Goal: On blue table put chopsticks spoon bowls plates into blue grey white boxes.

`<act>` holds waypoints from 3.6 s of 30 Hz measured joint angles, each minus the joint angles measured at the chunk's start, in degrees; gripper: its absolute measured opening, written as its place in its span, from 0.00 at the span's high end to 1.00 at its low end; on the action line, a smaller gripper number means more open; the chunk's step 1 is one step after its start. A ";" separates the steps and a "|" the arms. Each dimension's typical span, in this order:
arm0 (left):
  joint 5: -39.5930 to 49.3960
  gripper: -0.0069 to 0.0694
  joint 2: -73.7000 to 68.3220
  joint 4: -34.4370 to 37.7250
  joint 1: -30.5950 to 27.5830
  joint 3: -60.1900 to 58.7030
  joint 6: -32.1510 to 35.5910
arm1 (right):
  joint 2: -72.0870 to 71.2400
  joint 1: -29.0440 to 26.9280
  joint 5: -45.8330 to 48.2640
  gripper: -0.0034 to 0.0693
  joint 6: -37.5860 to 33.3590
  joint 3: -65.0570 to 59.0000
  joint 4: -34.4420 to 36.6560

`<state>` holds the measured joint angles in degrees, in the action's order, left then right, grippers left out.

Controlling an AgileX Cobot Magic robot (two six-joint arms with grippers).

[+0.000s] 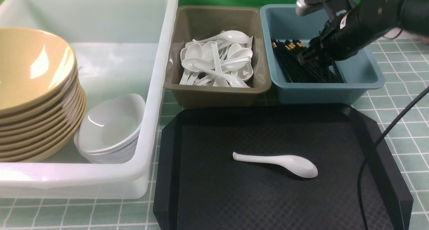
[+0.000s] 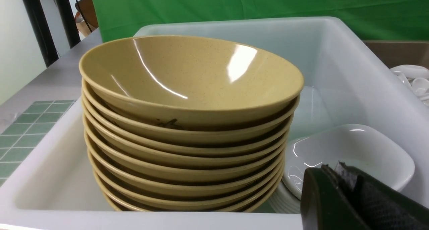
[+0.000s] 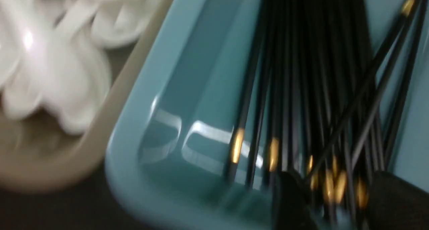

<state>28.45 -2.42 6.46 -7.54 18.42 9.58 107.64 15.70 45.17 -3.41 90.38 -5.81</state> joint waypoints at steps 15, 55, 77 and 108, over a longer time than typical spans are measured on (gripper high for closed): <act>0.00 0.91 0.00 0.00 0.00 0.00 0.00 | -1.09 18.24 6.17 0.43 -6.38 -17.32 1.11; -0.42 0.91 0.00 0.11 0.00 0.00 -0.02 | 12.41 13.14 -40.39 0.53 -4.53 5.72 4.24; -0.48 0.91 0.00 -1.55 0.00 0.00 -0.02 | -27.90 9.00 4.09 0.84 -12.90 16.24 2.90; 1.18 0.91 0.10 -1.56 0.10 -0.16 -0.02 | -104.86 9.01 -51.67 0.90 3.41 -89.07 0.43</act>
<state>29.63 -2.33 4.90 -7.44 18.26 9.56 2.78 24.71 -6.51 0.00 1.31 -5.38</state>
